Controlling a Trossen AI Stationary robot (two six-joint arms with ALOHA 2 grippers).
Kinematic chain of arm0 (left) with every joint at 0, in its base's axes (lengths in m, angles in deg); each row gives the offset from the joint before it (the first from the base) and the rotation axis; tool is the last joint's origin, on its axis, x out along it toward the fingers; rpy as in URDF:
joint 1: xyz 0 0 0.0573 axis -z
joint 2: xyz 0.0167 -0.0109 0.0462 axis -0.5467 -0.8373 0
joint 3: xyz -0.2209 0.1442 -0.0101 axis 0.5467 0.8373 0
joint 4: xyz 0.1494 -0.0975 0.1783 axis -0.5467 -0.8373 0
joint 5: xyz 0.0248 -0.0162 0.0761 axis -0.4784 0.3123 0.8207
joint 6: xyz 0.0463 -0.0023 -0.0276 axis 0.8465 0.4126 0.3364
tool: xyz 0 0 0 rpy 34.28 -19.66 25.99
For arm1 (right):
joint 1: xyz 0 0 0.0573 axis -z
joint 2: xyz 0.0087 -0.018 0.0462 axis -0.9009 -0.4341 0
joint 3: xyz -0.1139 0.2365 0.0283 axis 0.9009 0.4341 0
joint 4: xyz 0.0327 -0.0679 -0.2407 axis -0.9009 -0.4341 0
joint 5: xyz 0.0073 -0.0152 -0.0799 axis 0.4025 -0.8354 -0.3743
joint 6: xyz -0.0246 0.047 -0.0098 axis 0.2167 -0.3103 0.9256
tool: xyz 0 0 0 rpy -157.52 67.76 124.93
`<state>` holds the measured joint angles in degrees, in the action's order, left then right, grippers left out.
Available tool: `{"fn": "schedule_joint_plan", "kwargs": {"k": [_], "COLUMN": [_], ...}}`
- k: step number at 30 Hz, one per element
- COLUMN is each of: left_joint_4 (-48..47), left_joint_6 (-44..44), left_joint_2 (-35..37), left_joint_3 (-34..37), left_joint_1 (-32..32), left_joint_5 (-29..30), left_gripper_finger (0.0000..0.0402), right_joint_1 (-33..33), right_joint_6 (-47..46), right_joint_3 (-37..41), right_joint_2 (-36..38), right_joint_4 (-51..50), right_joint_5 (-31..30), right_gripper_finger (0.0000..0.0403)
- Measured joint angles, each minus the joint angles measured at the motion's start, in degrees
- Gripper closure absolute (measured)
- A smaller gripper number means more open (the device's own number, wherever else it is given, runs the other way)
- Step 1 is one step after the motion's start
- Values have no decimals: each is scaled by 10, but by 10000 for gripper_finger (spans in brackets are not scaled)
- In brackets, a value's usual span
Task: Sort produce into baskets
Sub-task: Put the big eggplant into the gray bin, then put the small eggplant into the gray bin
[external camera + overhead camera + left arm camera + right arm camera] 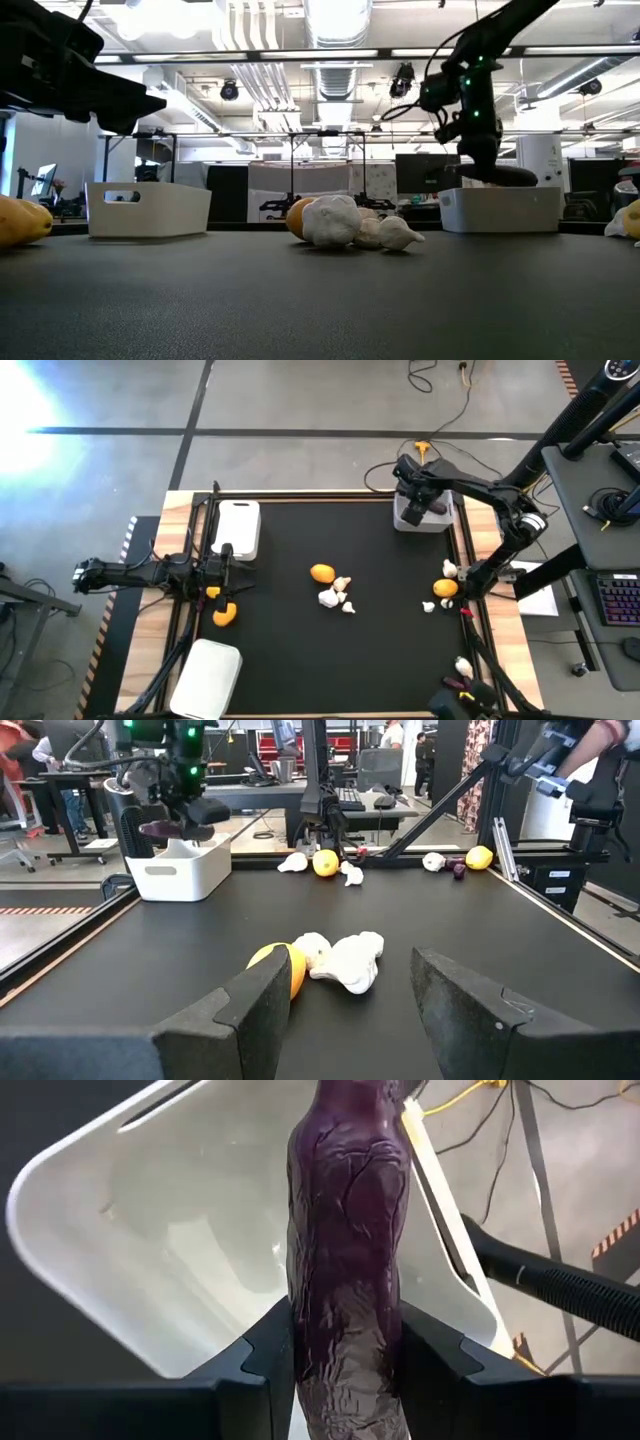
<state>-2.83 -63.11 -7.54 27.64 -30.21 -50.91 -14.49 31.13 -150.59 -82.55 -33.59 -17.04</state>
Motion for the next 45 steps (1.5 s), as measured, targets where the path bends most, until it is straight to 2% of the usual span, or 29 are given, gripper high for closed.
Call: {"fn": "schedule_joint_plan", "kwargs": {"k": [17,25,31,37,40,43,45], "left_joint_4": [0,0,0,0,0,0,0], "left_joint_6": [0,0,0,0,0,0,0], "left_joint_2": [0,0,0,0,0,0,0], "left_joint_3": [0,0,0,0,0,0,0], "left_joint_1": [0,0,0,0,0,0,0], "left_joint_5": [0,0,0,0,0,0,0], "left_gripper_finger": [212,212,212,212,212,212,212], "right_joint_1": [9,10,10,-12,-50,-106,-152], "right_joint_6": [21,11,0,-65,-104,-153,-195], "right_joint_3": [1,0,-4,-25,-19,0,11], "right_joint_2": [-119,-128,-76,15,79,154,201], "right_joint_4": [4,6,-5,-77,-111,-107,-99], "right_joint_5": [14,13,6,13,62,141,166], "right_gripper_finger": [261,209,169,160,168,176,182]}}
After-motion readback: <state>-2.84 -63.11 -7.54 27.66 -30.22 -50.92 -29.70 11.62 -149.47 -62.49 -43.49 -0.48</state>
